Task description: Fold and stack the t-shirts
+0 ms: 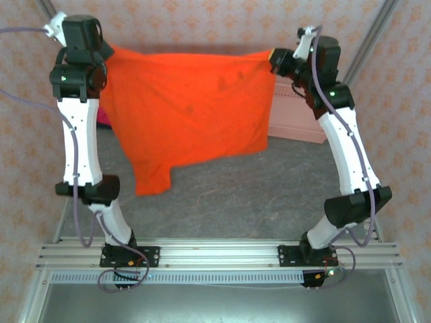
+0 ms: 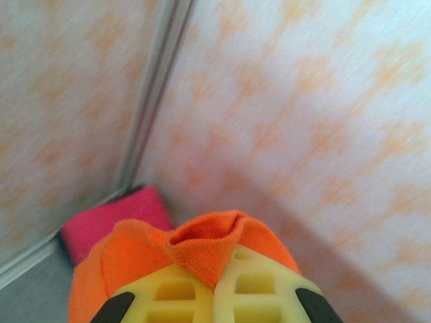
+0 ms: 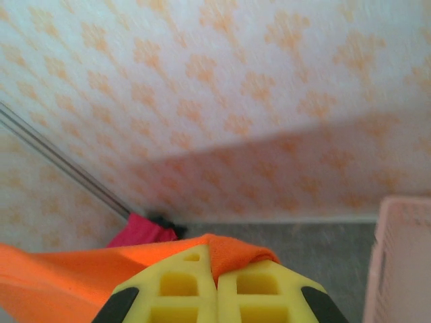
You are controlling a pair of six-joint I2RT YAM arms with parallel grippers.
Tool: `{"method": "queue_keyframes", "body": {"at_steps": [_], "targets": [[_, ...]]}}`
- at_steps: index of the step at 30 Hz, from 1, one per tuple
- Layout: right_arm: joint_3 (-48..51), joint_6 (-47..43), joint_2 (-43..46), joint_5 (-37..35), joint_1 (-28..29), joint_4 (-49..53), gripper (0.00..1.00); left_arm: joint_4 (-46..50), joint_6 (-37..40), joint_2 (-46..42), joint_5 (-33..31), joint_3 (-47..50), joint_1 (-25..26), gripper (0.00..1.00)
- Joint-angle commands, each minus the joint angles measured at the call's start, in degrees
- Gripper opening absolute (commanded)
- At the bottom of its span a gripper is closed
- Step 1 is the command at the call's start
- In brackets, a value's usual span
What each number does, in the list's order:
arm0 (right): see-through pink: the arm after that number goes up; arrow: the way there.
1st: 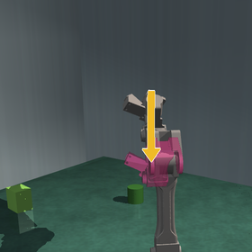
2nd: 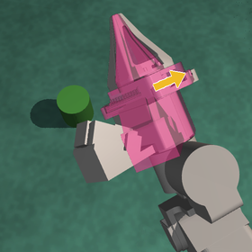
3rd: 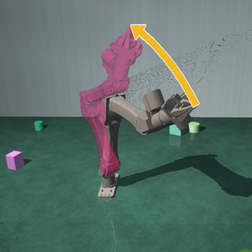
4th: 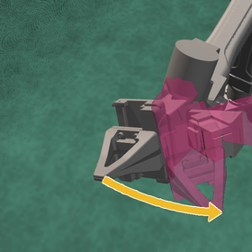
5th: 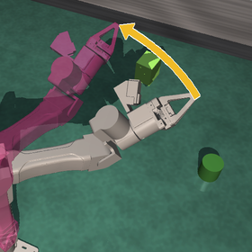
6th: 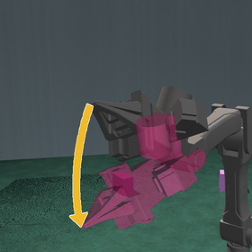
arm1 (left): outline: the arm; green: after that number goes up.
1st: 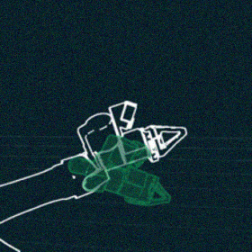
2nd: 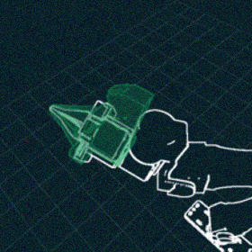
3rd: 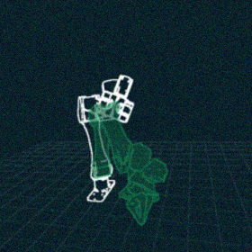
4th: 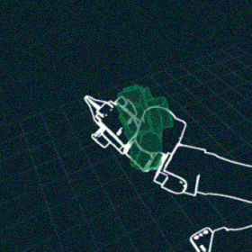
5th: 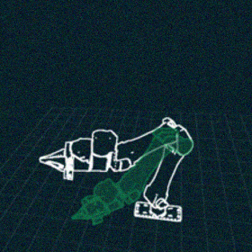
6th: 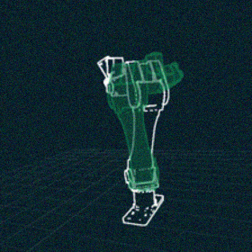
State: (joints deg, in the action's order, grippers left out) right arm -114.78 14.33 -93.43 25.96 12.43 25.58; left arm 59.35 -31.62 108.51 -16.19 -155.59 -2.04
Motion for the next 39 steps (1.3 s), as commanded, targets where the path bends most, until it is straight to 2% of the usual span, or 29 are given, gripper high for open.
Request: {"method": "queue_keyframes", "body": {"at_steps": [1, 4, 7, 9, 12, 16, 20, 23, 26, 29, 33, 39], "targets": [[-9.84, 1.12, 0.10, 1.19, -0.60, -2.70, 0.00, -0.26, -1.03, 1.75, 5.42, -12.18, -3.36, 0.00], [-11.87, 1.02, 1.39, -0.03, -0.62, -2.12, 0.00, -5.34, -3.39, -6.00, 7.24, -2.94, -6.24, 0.00], [-5.96, 0.13, 5.06, -0.13, -0.57, -2.50, 0.00, -9.76, -3.28, -15.84, 6.90, 13.36, -6.43, 0.00], [2.35, -0.01, 8.81, 0.07, -0.57, -3.69, 0.00, -10.20, -3.91, -21.72, 7.63, 24.37, -6.47, 0.00], [20.13, 1.34, 15.84, 0.66, -0.57, -7.74, 0.00, -10.84, -4.97, -31.37, 8.78, 44.02, -6.42, 0.00], [42.82, 5.33, 22.92, 4.63, -0.61, -11.90, 0.00, -12.28, -5.56, -43.73, 9.27, 70.32, -6.39, 0.00], [61.44, 9.02, 27.45, 6.30, 0.05, -16.30, 0.00, -10.98, -6.60, -51.11, 10.22, 91.55, -6.45, 0.00], [71.87, 11.23, 27.28, 6.47, 0.24, -19.25, 0.00, -11.21, -8.90, -53.06, 10.51, 103.26, -6.40, 0.00], [78.92, 11.91, 24.63, 5.52, 0.37, -22.20, 0.00, -16.06, -11.35, -53.14, 13.19, 111.86, -6.41, 0.00], [82.00, 11.92, 21.67, 4.58, 0.33, -24.40, 0.00, -19.73, -12.84, -50.92, 13.81, 116.12, -6.42, 0.00], [83.59, 12.45, 19.95, 3.06, 0.32, -24.88, 0.00, -20.86, -12.73, -48.26, 13.17, 117.51, -6.40, 0.00], [85.40, 12.73, 21.86, 3.07, 0.35, -23.84, 0.00, -19.48, -12.46, -48.18, 10.77, 118.10, -6.42, 0.00]]}}
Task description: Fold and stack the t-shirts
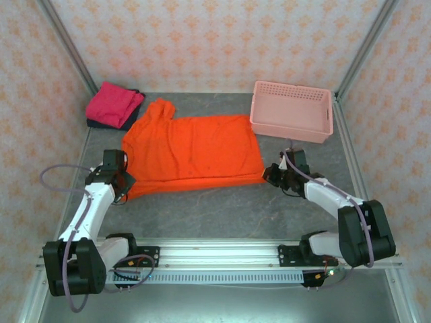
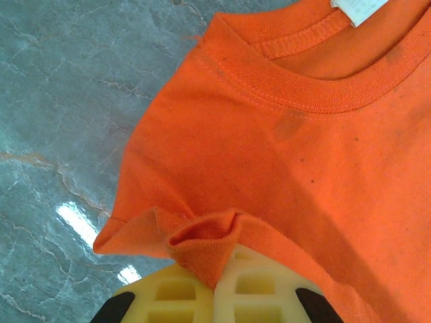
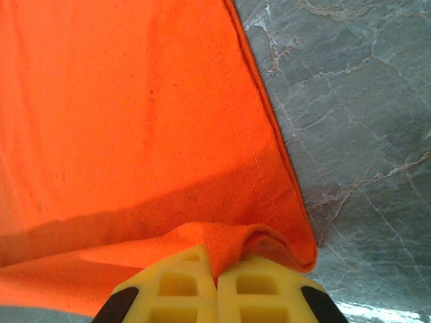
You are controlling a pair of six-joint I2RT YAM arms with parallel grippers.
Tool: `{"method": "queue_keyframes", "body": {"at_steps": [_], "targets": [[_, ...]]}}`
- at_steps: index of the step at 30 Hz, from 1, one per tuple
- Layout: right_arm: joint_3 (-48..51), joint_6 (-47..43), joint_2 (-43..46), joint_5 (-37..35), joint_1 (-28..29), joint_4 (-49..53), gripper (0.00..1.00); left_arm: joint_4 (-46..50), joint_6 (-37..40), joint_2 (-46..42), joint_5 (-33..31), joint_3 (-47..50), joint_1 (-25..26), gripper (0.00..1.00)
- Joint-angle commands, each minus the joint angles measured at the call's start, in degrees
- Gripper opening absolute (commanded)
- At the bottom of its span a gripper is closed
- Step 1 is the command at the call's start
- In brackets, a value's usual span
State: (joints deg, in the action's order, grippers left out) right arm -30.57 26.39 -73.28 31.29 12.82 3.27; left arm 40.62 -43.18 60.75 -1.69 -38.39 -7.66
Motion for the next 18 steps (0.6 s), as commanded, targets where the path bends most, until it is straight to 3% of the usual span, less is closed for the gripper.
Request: {"method": "queue_keyframes", "body": {"at_steps": [1, 13, 18], "targets": [[1.57, 0.78, 2.19, -2.08, -0.01, -1.48, 0.00, -0.49, -1.22, -0.58, -3.79, 1.11, -0.82, 0.01], [6.00, -0.71, 14.68, -2.66, 0.04, 10.50, 0.00, 10.67, -0.15, -8.88, -4.85, 1.13, -0.78, 0.00], [7.35, -1.04, 22.50, -3.20, 0.10, 17.93, 0.00, 13.24, -1.55, -9.73, -1.84, 0.39, -0.31, 0.00]]}}
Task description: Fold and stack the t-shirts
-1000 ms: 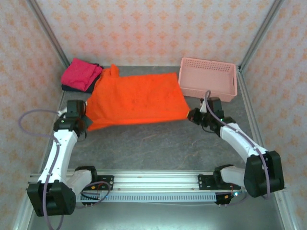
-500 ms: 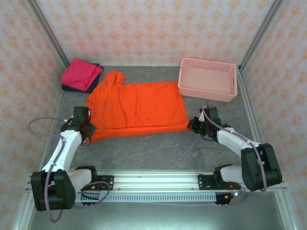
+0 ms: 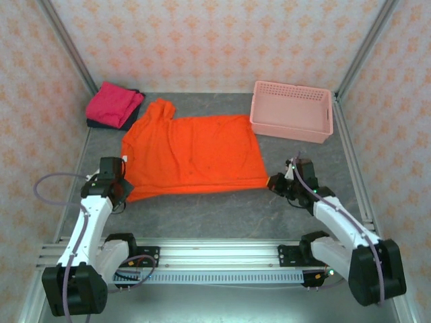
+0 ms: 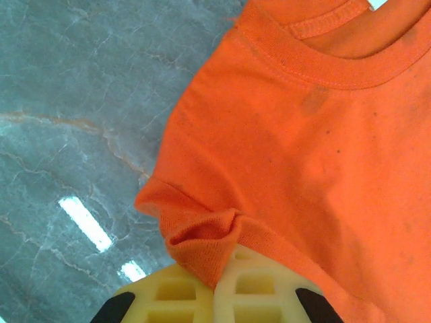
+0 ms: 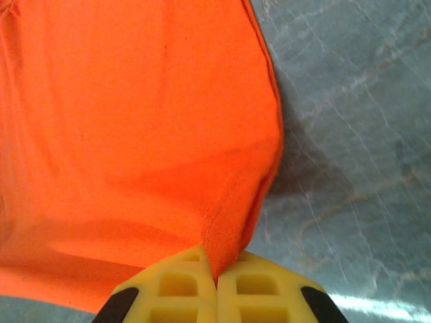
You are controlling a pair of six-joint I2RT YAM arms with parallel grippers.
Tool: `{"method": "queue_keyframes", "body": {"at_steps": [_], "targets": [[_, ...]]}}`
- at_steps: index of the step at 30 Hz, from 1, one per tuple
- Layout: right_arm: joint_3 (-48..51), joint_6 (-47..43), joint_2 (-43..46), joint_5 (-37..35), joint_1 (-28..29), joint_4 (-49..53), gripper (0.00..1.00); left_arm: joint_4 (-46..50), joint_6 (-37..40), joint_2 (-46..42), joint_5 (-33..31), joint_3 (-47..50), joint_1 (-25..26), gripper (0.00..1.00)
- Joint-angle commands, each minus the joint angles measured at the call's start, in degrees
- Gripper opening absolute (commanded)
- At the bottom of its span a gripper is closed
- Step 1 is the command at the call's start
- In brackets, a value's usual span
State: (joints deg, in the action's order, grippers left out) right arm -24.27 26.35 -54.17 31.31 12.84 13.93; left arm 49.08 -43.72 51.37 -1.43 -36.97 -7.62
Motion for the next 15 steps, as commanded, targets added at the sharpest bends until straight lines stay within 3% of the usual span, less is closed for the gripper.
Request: {"method": "queue_keyframes", "body": {"at_steps": [1, 6, 15], "targets": [[0.94, -0.88, 4.92, -3.30, 0.08, 8.91, 0.00, 5.86, -1.25, -0.44, -1.91, -1.45, -0.30, 0.00], [0.02, -0.13, 9.52, -2.63, 0.02, 11.99, 0.00, 9.94, -2.53, -2.88, -2.70, -3.53, -0.36, 0.00], [-2.50, -2.37, 4.28, -3.96, 0.00, 10.05, 0.00, 8.23, -3.11, -0.37, -2.02, -4.17, -0.36, 0.00]]}}
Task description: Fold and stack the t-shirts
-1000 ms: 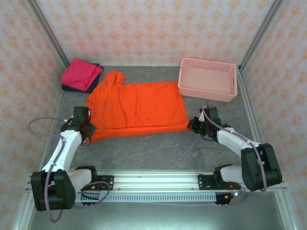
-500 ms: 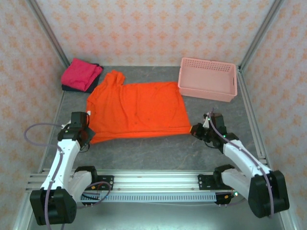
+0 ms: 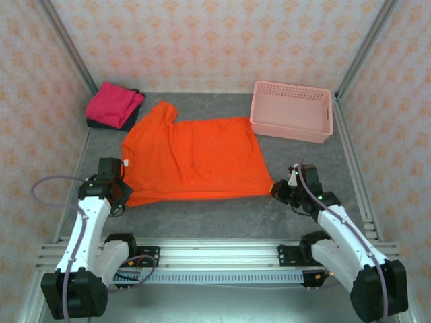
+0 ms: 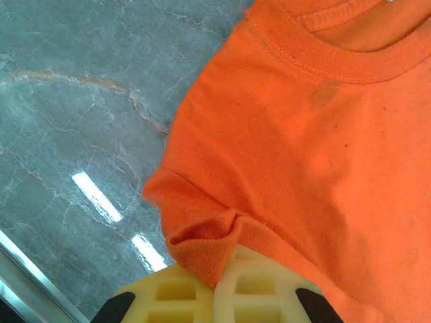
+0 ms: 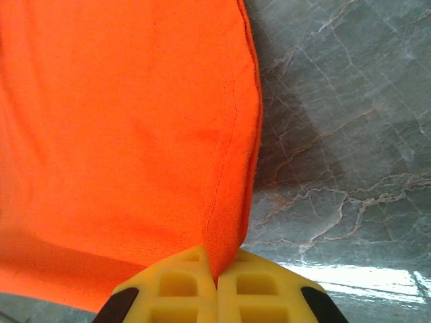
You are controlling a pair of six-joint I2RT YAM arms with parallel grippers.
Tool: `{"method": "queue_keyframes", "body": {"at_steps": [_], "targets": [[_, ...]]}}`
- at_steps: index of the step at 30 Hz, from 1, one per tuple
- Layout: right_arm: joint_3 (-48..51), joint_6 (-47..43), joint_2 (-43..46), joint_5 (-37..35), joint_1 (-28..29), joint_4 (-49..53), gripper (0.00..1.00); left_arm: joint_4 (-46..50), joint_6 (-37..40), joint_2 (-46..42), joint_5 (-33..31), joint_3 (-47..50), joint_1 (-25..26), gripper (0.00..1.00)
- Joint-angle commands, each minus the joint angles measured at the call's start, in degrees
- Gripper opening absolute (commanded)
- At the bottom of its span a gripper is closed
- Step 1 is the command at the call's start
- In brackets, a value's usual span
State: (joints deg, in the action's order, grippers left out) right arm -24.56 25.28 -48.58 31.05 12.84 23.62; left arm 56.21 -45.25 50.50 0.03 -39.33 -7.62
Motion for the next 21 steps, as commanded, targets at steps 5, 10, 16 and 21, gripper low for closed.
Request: {"method": "queue_keyframes", "body": {"at_steps": [5, 10, 16, 21], "targets": [[-5.90, -0.53, -4.79, -3.12, 0.04, -3.06, 0.00, -0.65, -0.09, 3.12, -5.75, -6.03, -0.33, 0.00], [-11.48, -1.64, -12.05, -3.06, 0.03, -4.89, 0.00, -2.99, 3.84, 8.99, -8.74, -9.18, -0.30, 0.00], [-17.39, -1.79, -22.54, -2.47, 0.40, -7.43, 0.00, -7.39, 5.57, 16.32, -7.54, -13.06, -0.02, 0.00], [-21.74, -1.57, -29.38, -2.63, 1.29, -9.75, 0.00, -8.78, 7.07, 21.36, -8.38, -15.86, 0.84, 0.00]]}}
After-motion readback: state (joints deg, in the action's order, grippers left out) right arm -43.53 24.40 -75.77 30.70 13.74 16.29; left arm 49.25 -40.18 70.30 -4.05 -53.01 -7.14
